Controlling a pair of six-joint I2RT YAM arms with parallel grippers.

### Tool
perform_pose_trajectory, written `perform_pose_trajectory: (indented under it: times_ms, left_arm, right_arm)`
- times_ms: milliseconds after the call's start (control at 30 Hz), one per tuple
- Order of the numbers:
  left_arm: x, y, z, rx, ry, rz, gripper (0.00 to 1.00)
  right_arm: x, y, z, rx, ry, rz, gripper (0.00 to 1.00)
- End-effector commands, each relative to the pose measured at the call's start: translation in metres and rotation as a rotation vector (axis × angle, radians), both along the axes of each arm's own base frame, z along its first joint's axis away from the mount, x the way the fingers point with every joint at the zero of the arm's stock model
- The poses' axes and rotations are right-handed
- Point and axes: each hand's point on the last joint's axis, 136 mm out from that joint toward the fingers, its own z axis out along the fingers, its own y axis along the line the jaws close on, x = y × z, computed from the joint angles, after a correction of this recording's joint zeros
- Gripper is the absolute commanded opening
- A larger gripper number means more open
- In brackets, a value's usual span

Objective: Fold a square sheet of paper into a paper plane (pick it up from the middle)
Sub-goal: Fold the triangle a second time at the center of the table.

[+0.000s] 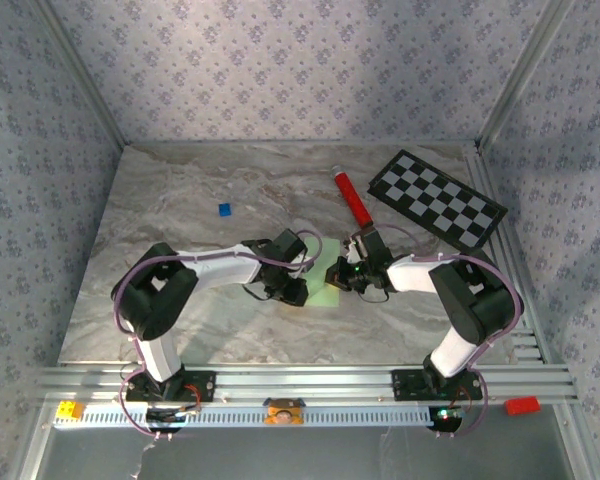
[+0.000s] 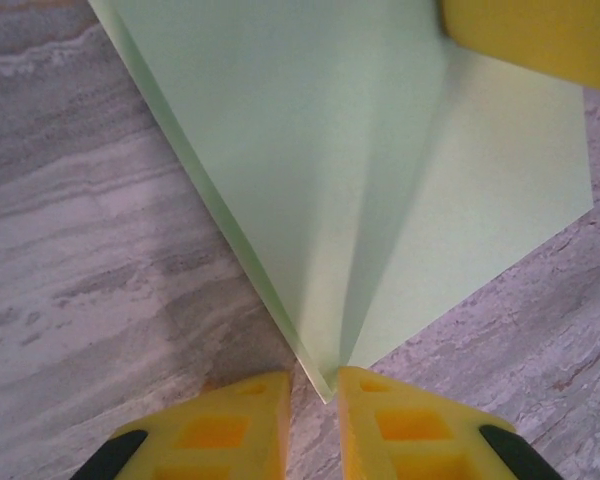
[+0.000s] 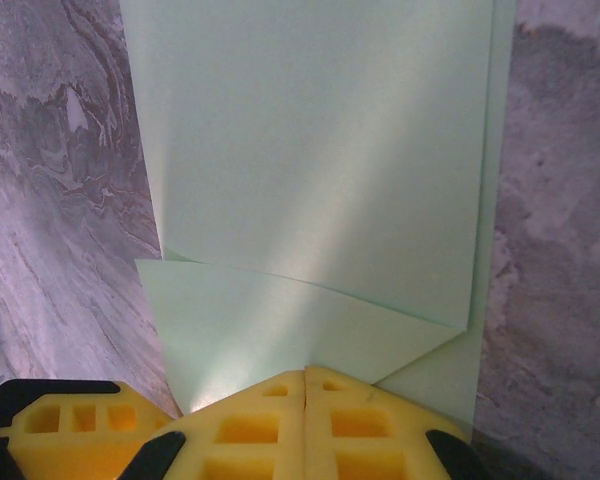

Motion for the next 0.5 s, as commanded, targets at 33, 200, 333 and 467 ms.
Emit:
perform_pose_trajectory:
  times_ms: [33, 200, 333, 467]
  left_arm:
    - [-0.0064, -0.0101, -0.006, 0.005, 0.008, -0.043, 0.15]
    - [-0.0084, -0.0108, -0.0069, 0.01, 0.013, -0.047, 0.11]
    - [-0.0084, -0.0061, -0.0104, 0.035, 0.011, -0.037, 0.07]
    - [-0.0102, -0.0059, -0.0078, 0.025, 0.013, -0.035, 0.07]
  right_arm:
    - [-0.0119, -0.018, -0.0251, -0.091, 0.069, -0.028, 0.02]
    - [-0.012, -0.0187, -0.0253, -0.094, 0.068, -0.029, 0.02]
    - [-0.0118, -0.0187, -0.0255, -0.095, 0.067, -0.029, 0.02]
    - [-0.0121, -0.0195, -0.0257, -0.098, 0.069, -0.028, 0.02]
